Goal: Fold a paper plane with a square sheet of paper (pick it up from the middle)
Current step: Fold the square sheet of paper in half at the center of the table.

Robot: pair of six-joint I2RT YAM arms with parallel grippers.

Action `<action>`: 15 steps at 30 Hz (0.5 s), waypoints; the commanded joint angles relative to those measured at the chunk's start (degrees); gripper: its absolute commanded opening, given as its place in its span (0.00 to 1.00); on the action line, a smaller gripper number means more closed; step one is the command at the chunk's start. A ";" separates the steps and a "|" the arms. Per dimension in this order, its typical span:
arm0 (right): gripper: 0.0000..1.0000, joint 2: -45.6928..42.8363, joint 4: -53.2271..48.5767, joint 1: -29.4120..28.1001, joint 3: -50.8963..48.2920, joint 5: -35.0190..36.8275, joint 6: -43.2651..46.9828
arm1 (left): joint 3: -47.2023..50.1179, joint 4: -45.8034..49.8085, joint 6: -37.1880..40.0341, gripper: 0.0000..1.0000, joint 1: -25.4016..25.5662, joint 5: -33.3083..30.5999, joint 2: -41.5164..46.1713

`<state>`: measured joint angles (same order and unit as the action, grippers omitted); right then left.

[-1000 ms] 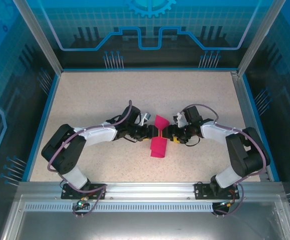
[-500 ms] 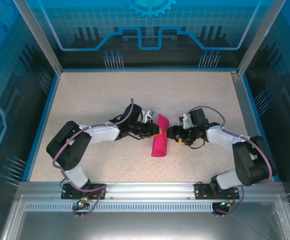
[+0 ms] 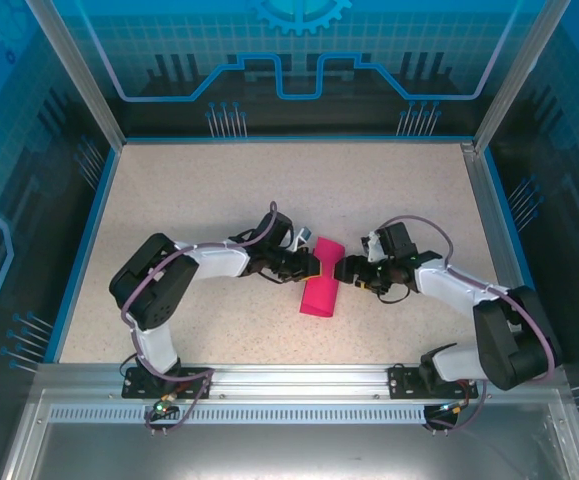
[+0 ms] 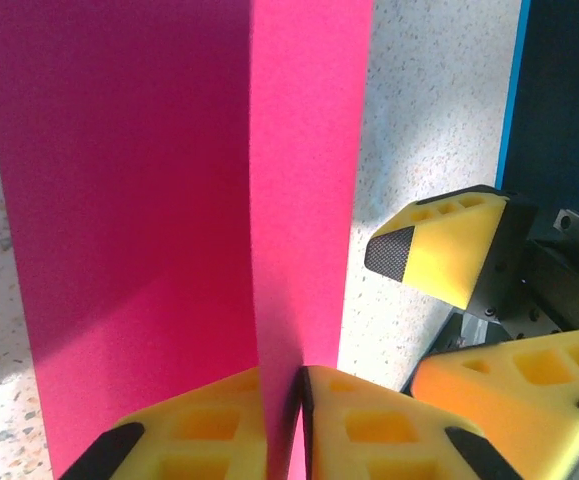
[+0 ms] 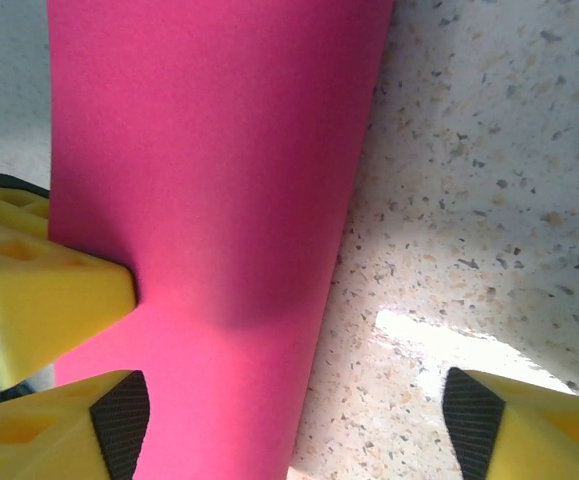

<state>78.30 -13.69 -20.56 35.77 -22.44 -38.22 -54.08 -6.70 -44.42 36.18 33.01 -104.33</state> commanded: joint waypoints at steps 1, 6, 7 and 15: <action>0.76 2.79 -0.98 -1.91 2.21 2.93 -1.38 | -1.55 2.12 1.88 0.18 0.73 0.11 -0.61; 0.73 6.35 0.99 -2.97 3.23 2.82 -3.01 | -1.74 2.83 2.49 0.21 0.70 -0.04 -0.54; 0.73 6.72 1.04 -3.16 3.33 2.82 -3.31 | -1.65 2.75 2.50 0.21 0.79 -0.03 -0.54; 0.70 9.20 1.00 -4.09 3.81 2.20 -3.06 | -1.90 3.20 2.58 0.27 0.81 -0.70 0.16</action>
<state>85.78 -12.80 -23.70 38.09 -19.81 -40.97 -54.30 -5.10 -43.29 36.51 32.82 -104.33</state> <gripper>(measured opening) 0.709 0.258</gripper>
